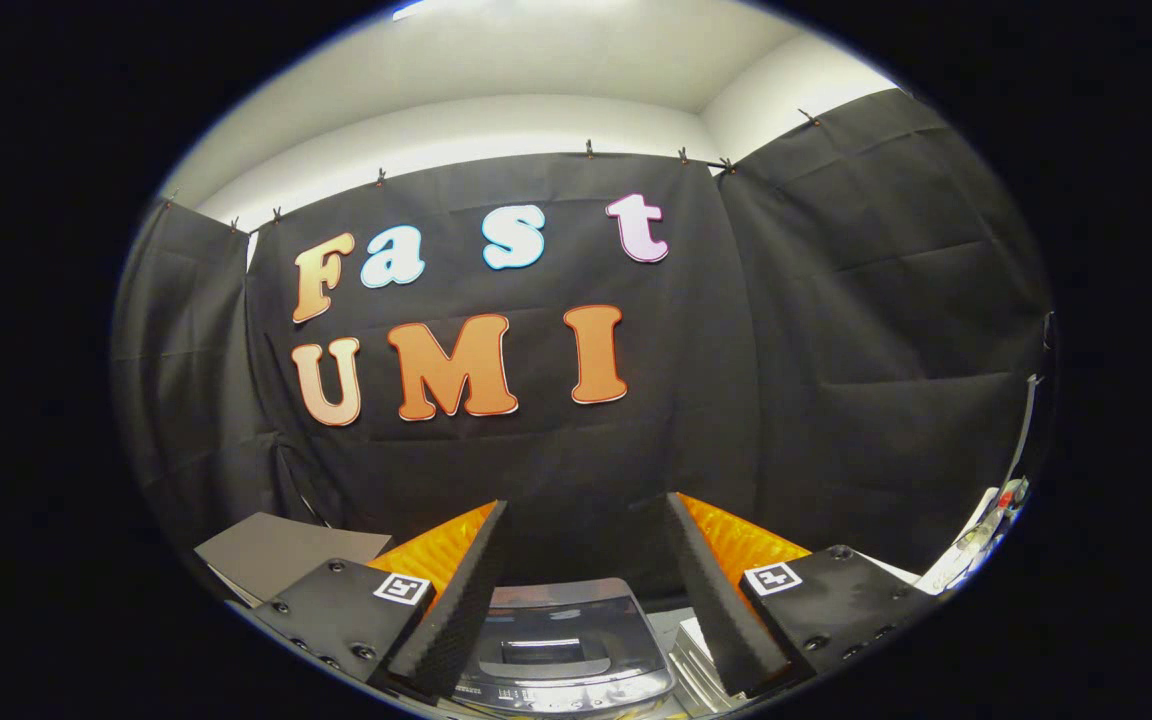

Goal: Put the clothes into the washing machine and then close the washing machine lid.

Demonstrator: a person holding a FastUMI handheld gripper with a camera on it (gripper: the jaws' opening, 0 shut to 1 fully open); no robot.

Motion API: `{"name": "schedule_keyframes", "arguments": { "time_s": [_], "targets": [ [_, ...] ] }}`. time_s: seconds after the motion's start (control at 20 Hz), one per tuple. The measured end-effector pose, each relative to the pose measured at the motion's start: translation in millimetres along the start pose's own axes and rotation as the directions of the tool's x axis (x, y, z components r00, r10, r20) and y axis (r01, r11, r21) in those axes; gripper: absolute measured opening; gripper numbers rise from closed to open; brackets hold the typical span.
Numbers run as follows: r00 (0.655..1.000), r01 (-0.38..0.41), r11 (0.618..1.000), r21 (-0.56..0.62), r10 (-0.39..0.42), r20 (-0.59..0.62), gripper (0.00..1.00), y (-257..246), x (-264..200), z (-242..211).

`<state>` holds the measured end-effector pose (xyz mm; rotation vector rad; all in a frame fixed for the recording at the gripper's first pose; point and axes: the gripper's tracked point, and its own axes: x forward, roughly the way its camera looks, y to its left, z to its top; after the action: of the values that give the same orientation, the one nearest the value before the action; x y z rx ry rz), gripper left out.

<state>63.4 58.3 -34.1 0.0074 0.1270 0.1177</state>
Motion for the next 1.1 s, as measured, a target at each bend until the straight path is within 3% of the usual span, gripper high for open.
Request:
{"name": "schedule_keyframes", "arguments": {
  "time_s": [1.1],
  "targets": [
    [1.0,-0.018,1.0,0.012,0.018,-0.001,0.98,0.4,1.2,-8.2]
  ]
}}
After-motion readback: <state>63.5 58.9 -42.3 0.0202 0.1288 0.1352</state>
